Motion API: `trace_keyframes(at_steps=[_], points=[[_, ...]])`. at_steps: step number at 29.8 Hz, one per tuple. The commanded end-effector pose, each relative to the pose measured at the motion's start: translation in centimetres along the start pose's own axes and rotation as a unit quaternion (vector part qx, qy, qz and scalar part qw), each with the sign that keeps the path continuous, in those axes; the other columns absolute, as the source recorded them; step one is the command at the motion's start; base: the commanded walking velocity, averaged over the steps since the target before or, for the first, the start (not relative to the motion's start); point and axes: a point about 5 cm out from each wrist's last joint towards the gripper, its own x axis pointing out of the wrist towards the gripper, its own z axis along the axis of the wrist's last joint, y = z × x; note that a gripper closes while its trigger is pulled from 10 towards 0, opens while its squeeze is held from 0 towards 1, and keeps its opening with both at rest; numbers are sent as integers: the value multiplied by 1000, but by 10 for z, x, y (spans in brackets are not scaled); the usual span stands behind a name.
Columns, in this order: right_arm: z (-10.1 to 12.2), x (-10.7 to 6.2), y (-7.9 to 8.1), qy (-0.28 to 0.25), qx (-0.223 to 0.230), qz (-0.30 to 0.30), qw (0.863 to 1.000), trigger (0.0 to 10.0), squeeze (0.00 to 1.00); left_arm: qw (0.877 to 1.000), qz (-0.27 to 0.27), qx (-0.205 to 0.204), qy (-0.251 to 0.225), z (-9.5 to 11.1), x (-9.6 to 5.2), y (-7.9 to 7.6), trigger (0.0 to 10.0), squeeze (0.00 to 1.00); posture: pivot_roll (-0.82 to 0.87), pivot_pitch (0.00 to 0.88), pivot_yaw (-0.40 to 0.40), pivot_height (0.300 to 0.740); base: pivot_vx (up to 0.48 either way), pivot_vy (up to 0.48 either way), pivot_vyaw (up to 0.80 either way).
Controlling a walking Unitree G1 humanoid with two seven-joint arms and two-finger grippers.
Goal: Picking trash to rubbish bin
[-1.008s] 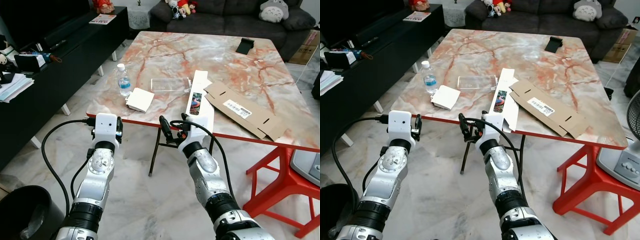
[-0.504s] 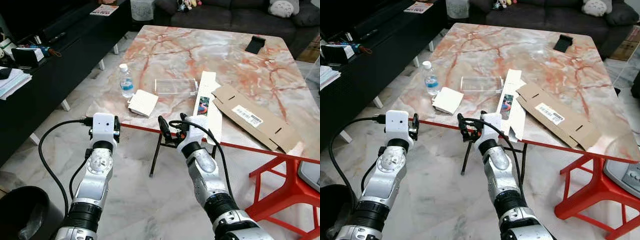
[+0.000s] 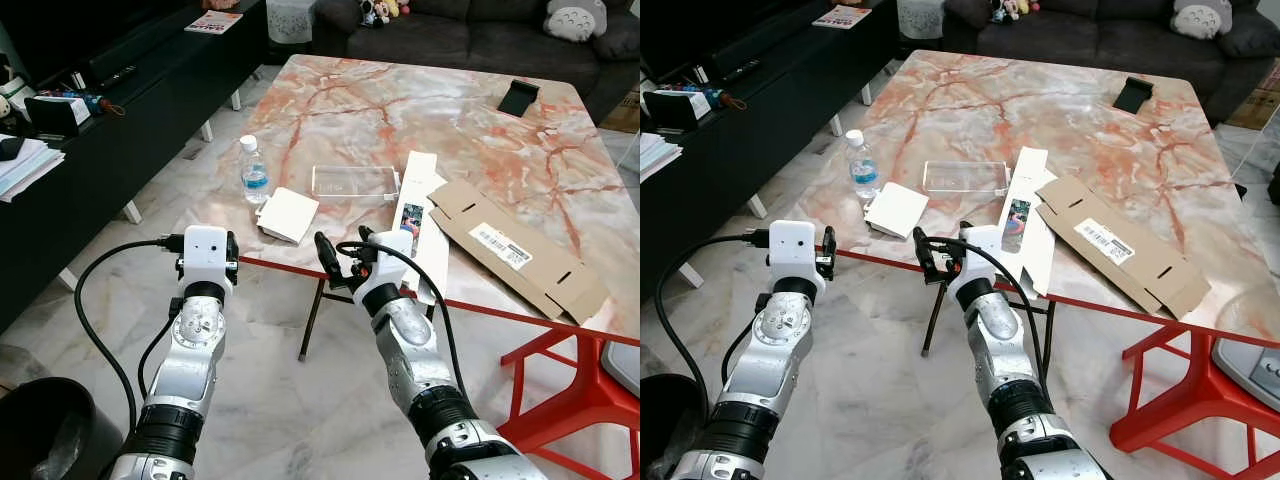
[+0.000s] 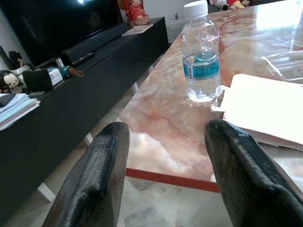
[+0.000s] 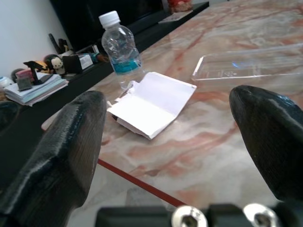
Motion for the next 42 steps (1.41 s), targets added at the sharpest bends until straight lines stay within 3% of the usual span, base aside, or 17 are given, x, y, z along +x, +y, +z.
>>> trace_keyframes(at_steps=[1,42], points=[[5,3,2,-6,5,4,1000,10000,0,1000,4,4,-5,3,2,0,10000,0,65,61,-23,740,360,0,-800],[3,2,10,-4,-16,31,999,10000,0,1000,2,4,-4,1,0,-2,10000,0,66,64,-28,740,356,0,-20]])
